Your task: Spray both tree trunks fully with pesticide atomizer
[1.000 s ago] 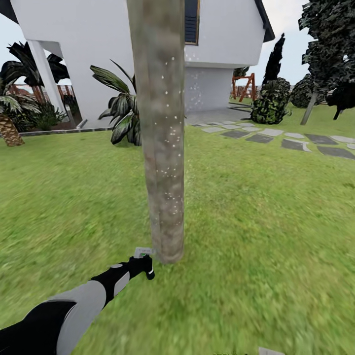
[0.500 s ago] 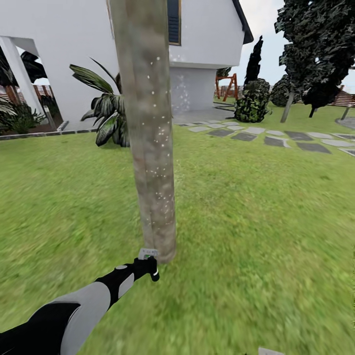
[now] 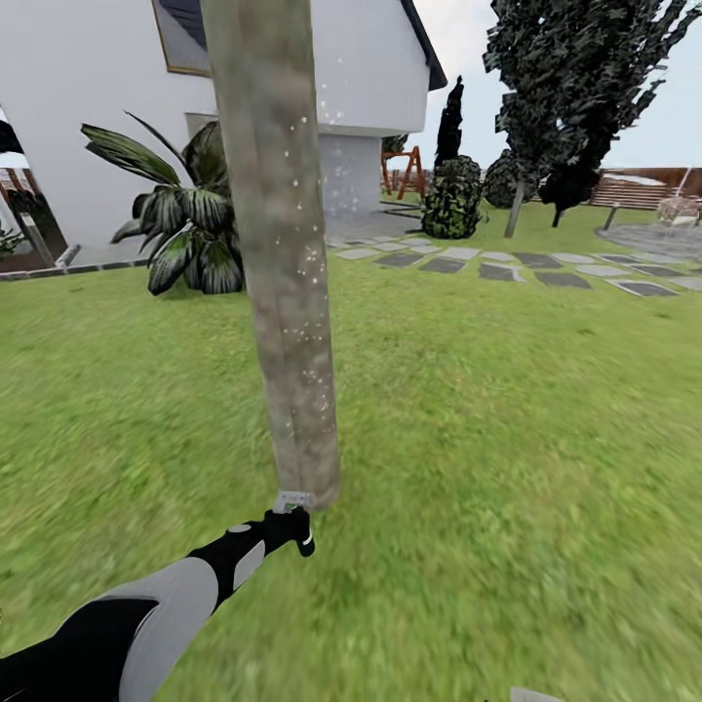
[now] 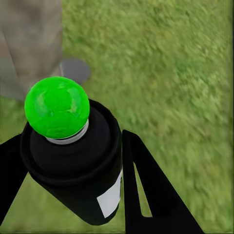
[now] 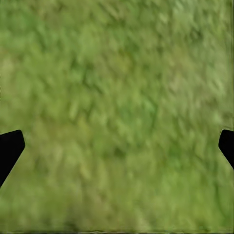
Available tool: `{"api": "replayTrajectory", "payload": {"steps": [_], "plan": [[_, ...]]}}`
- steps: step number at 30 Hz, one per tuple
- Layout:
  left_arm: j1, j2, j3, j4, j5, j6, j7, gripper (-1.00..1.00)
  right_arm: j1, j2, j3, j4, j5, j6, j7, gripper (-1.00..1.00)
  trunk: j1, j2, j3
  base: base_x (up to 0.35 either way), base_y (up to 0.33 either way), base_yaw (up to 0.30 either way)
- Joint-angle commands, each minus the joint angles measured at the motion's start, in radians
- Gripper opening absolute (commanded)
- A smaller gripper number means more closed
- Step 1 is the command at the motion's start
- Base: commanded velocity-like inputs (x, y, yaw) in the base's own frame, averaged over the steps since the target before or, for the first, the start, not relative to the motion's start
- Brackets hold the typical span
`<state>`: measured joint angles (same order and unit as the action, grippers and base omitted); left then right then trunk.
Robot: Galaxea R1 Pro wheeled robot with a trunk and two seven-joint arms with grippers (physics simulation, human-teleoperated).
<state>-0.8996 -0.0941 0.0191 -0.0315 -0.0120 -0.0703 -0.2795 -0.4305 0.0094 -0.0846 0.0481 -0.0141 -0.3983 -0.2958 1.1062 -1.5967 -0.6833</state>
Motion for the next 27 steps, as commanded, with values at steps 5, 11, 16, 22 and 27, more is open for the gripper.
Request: {"api": "replayTrajectory", "payload": {"steps": [5, 11, 16, 22, 27], "plan": [[0.0, 0.001, 0.003, 0.0, -0.002, -0.003, -0.003, -1.0, -0.002, -0.002, -0.008, 0.004, -0.001, -0.01, 0.001, 1.0, -0.001, -0.001, -0.001, -0.261, 0.256, -0.247], [0.0, 0.009, 0.003, -0.002, -0.001, -0.002, 0.001, -1.0, -0.001, -0.002, -0.008, 0.004, -0.001, -0.01, 0.001, 1.0, -0.001, -0.001, -0.001, -0.174, 0.289, -0.144], [0.0, 0.014, 0.003, -0.002, 0.0, -0.002, 0.002, -1.0, -0.002, -0.002, -0.008, 0.004, -0.001, -0.01, 0.001, 1.0, -0.001, -0.001, -0.001, -0.024, 0.332, -0.015], [0.0, 0.014, 0.003, -0.002, 0.0, -0.002, 0.002, -1.0, -0.001, 0.0, -0.008, 0.004, -0.001, -0.01, 0.001, 1.0, -0.001, -0.001, -0.001, 0.174, 0.289, -0.001], [0.0, 0.014, 0.002, -0.001, 0.0, -0.002, 0.002, -1.0, -0.001, 0.0, -0.007, 0.004, -0.001, -0.01, 0.001, 1.0, -0.001, -0.001, -0.001, 0.237, 0.252, -0.005]]}}
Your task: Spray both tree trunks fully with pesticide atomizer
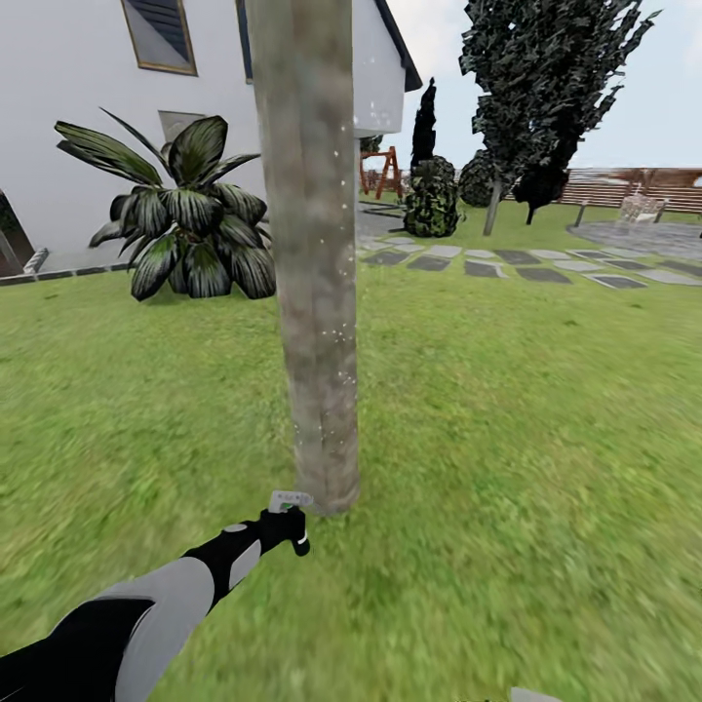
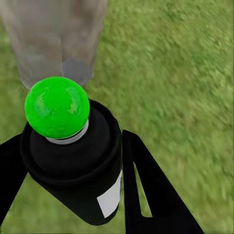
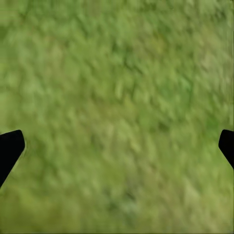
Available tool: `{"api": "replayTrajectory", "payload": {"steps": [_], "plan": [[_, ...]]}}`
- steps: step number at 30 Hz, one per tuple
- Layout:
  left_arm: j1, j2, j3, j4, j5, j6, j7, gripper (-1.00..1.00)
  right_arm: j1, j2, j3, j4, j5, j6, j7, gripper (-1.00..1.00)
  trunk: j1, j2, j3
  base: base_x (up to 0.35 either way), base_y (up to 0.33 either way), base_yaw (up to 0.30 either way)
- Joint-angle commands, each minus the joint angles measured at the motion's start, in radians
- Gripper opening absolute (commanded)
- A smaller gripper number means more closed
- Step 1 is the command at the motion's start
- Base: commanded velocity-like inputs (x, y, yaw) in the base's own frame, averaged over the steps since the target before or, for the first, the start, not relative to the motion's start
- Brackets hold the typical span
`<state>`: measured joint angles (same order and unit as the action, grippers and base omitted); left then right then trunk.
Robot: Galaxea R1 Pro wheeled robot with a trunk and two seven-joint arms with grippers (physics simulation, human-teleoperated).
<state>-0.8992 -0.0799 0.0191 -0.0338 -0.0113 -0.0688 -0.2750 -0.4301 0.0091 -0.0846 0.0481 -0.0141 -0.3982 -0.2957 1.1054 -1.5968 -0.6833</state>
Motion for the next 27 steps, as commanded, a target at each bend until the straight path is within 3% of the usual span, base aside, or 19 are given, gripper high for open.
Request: {"api": "replayTrajectory", "payload": {"steps": [1, 18, 27], "plan": [[-0.001, 0.0, 0.002, 0.001, -0.001, -0.004, -0.003, -1.0, -0.002, 0.0, -0.007, 0.004, -0.001, -0.01, 0.001, 1.0, 0.0, 0.0, -0.001, 0.08, 0.164, -0.125], [-0.001, -0.001, 0.002, 0.002, -0.001, -0.005, -0.004, -1.0, -0.002, 0.0, -0.007, 0.004, -0.001, -0.01, 0.001, 1.0, 0.0, 0.0, -0.001, -0.095, 0.174, -0.18], [-0.001, -0.002, 0.003, -0.003, 0.003, -0.006, -0.007, -1.0, -0.002, -0.002, -0.009, 0.004, -0.001, -0.01, 0.001, 1.0, 0.0, 0.0, -0.001, -0.003, 0.072, -0.011]]}}
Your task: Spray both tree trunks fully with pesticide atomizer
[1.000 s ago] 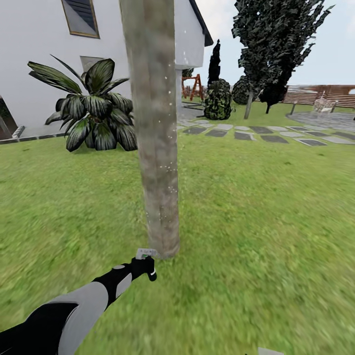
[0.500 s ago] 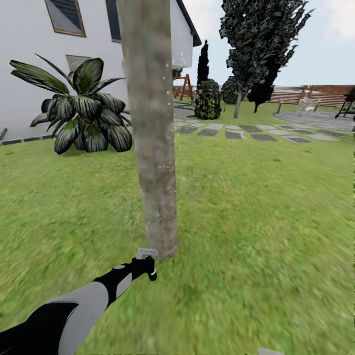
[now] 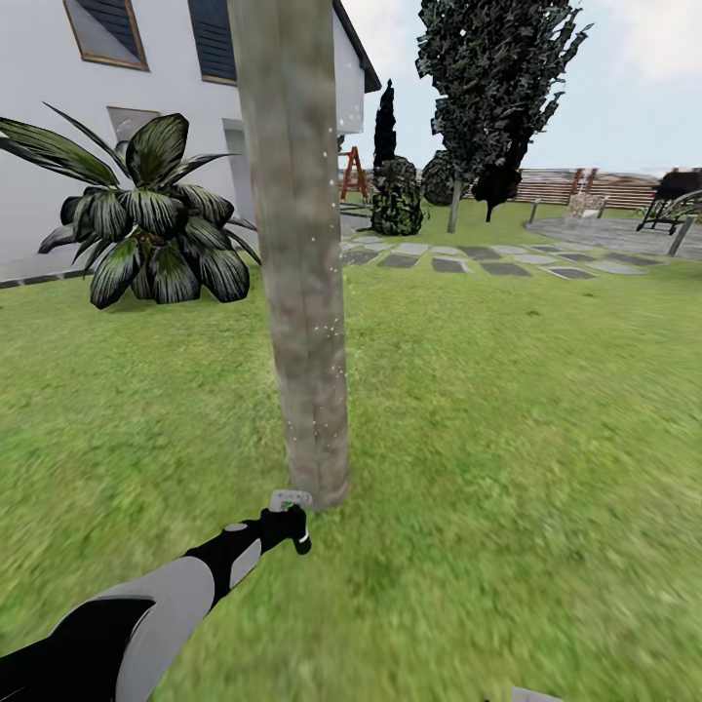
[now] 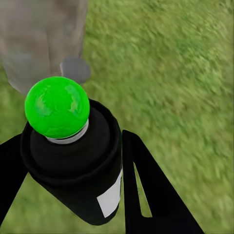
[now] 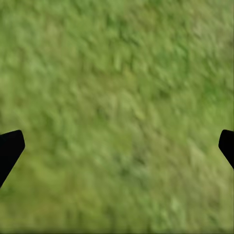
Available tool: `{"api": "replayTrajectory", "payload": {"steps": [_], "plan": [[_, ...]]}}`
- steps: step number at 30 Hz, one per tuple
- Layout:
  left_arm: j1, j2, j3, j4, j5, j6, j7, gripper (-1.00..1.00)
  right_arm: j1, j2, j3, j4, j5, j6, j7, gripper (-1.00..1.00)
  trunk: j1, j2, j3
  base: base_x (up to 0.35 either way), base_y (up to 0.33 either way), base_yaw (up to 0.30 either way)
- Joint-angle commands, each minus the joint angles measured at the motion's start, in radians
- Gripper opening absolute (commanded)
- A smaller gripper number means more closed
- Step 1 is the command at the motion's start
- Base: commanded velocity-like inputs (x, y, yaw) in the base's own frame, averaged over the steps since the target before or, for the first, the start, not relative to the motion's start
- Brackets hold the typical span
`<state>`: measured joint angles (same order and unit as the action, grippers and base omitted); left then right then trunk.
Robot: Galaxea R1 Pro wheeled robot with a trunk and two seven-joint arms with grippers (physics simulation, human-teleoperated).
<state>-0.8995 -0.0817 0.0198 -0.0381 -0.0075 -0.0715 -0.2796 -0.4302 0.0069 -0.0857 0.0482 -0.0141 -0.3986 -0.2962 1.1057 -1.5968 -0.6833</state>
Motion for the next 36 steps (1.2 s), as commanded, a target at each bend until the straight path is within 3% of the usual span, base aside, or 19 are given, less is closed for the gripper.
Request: {"api": "replayTrajectory", "payload": {"steps": [1, 4, 5, 7, 9, 12, 14, 16, 30, 34, 36], "plan": [[-0.001, 0.0, 0.003, -0.002, 0.0, -0.002, -0.003, -1.0, -0.002, -0.002, -0.008, 0.004, -0.001, -0.009, 0.002, 1.0, 0.0, 0.0, -0.001, -0.001, 0.004, 0.0], [0.0, -0.006, -0.005, -0.049, 0.001, 0.03, -0.007, -1.0, -0.002, -0.003, -0.008, 0.004, -0.001, -0.009, 0.001, 1.0, 0.0, 0.0, -0.001, 0.0, 0.002, 0.0], [0.0, -0.009, -0.007, -0.107, 0.001, 0.1, -0.007, -1.0, -0.002, -0.004, -0.008, 0.004, -0.001, -0.009, 0.001, 1.0, 0.0, 0.0, -0.001, 0.0, 0.0, 0.0], [-0.001, -0.01, -0.003, -0.364, -0.001, 0.454, -0.003, -1.0, -0.002, -0.005, -0.008, 0.004, -0.001, -0.009, 0.001, 1.0, 0.0, 0.0, -0.001, 0.0, 0.0, 0.0], [-0.001, -0.009, -0.003, -0.507, -0.002, 0.575, -0.003, -1.0, -0.002, -0.005, -0.008, 0.004, -0.001, -0.009, 0.001, 1.0, 0.0, 0.0, -0.001, 0.0, 0.0, 0.0], [-0.001, -0.009, -0.004, -0.643, -0.002, 0.691, -0.003, -1.0, -0.002, -0.005, -0.008, 0.004, -0.001, -0.009, 0.002, 1.0, 0.0, 0.0, -0.001, 0.0, 0.0, 0.0], [-0.001, -0.009, -0.004, -0.783, -0.002, 0.868, -0.002, -1.0, -0.002, -0.005, -0.007, 0.004, -0.001, -0.009, 0.002, 1.0, 0.0, 0.0, -0.001, 0.0, 0.0, 0.0], [-0.001, -0.007, 0.003, -0.919, -0.002, 0.97, -0.003, -1.0, -0.002, -0.005, -0.007, 0.004, 0.0, -0.009, 0.002, 1.0, 0.0, 0.0, -0.001, 0.0, 0.0, 0.0], [-0.011, -0.009, -0.007, -1.126, -0.002, 1.059, -0.007, -1.0, -0.001, -0.004, -0.006, 0.004, 0.0, -0.008, 0.002, 1.0, 0.0, 0.0, -0.001, -0.083, 0.0, 0.0], [-0.104, -0.01, -0.007, -1.149, -0.003, 1.072, -0.007, -1.0, -0.001, -0.004, -0.006, 0.004, 0.0, -0.009, 0.002, 1.0, 0.0, 0.0, -0.001, -0.003, 0.0, 0.0], [-0.206, -0.01, -0.006, -1.092, -0.003, 1.075, -0.007, -1.0, -0.001, -0.004, -0.006, 0.004, 0.0, -0.008, 0.002, 1.0, 0.0, 0.0, -0.001, 0.0, 0.0, 0.0]]}}
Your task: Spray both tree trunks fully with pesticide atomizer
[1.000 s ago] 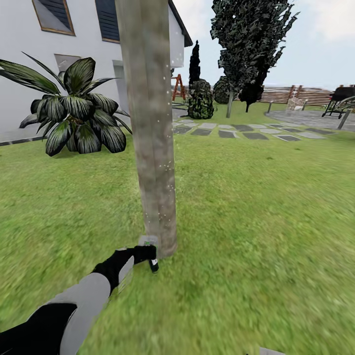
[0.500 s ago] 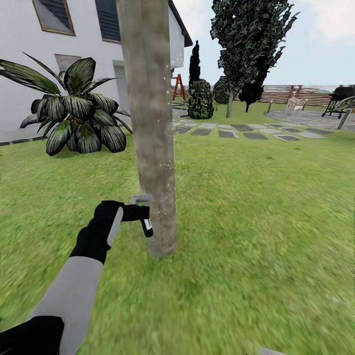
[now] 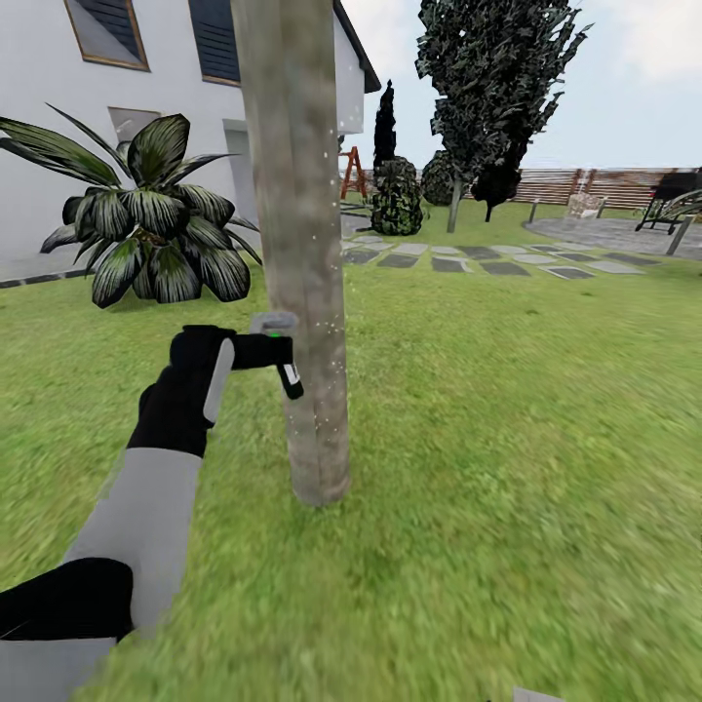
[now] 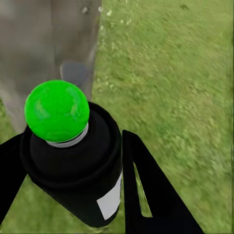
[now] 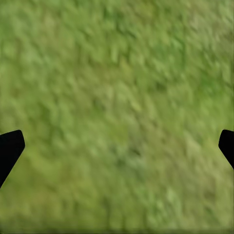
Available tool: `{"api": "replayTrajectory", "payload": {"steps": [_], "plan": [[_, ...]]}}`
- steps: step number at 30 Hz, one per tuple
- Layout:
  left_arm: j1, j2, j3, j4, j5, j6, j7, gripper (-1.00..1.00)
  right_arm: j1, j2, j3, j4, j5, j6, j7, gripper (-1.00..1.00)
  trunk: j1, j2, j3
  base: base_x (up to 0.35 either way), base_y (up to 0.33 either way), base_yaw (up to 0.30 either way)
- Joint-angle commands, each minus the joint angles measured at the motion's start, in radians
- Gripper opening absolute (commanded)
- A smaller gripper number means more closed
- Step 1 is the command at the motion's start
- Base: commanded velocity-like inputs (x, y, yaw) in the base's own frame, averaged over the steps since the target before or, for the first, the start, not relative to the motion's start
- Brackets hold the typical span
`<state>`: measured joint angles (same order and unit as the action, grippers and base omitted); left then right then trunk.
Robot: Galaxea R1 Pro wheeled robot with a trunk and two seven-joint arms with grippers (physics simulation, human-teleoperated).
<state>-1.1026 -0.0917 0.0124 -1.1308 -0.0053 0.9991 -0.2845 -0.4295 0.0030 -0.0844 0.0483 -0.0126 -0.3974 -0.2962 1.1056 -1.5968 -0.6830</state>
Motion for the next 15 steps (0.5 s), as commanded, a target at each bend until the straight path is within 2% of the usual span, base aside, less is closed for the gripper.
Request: {"api": "replayTrajectory", "payload": {"steps": [1, 3, 5, 12, 15], "plan": [[-0.036, 0.0, 0.002, 0.025, -0.005, 0.005, -0.002, -1.0, -0.002, 0.0, -0.008, 0.004, -0.001, -0.01, 0.002, 1.0, 0.0, 0.0, -0.001, 0.0, 0.0, 0.0], [-0.077, 0.002, 0.009, 0.04, -0.004, 0.005, -0.002, -1.0, -0.002, 0.0, -0.008, 0.004, -0.001, -0.01, 0.002, 1.0, 0.0, 0.0, -0.001, -0.024, 0.002, 0.0], [-0.092, 0.012, 0.013, 0.048, -0.004, 0.004, -0.002, -1.0, -0.002, 0.0, -0.008, 0.005, -0.001, -0.01, 0.002, 1.0, 0.0, 0.0, -0.001, -0.196, 0.031, 0.0], [-0.097, 0.018, 0.012, 0.043, -0.003, 0.003, -0.002, -1.0, -0.002, 0.0, -0.008, 0.004, -0.001, -0.01, 0.002, 1.0, 0.0, 0.0, -0.001, -0.226, 0.066, 0.0], [-0.097, 0.018, 0.01, 0.036, -0.004, 0.002, -0.002, -1.0, -0.002, 0.0, -0.008, 0.005, -0.001, -0.01, 0.002, 1.0, 0.0, 0.0, -0.001, -0.122, 0.023, 0.0]]}}
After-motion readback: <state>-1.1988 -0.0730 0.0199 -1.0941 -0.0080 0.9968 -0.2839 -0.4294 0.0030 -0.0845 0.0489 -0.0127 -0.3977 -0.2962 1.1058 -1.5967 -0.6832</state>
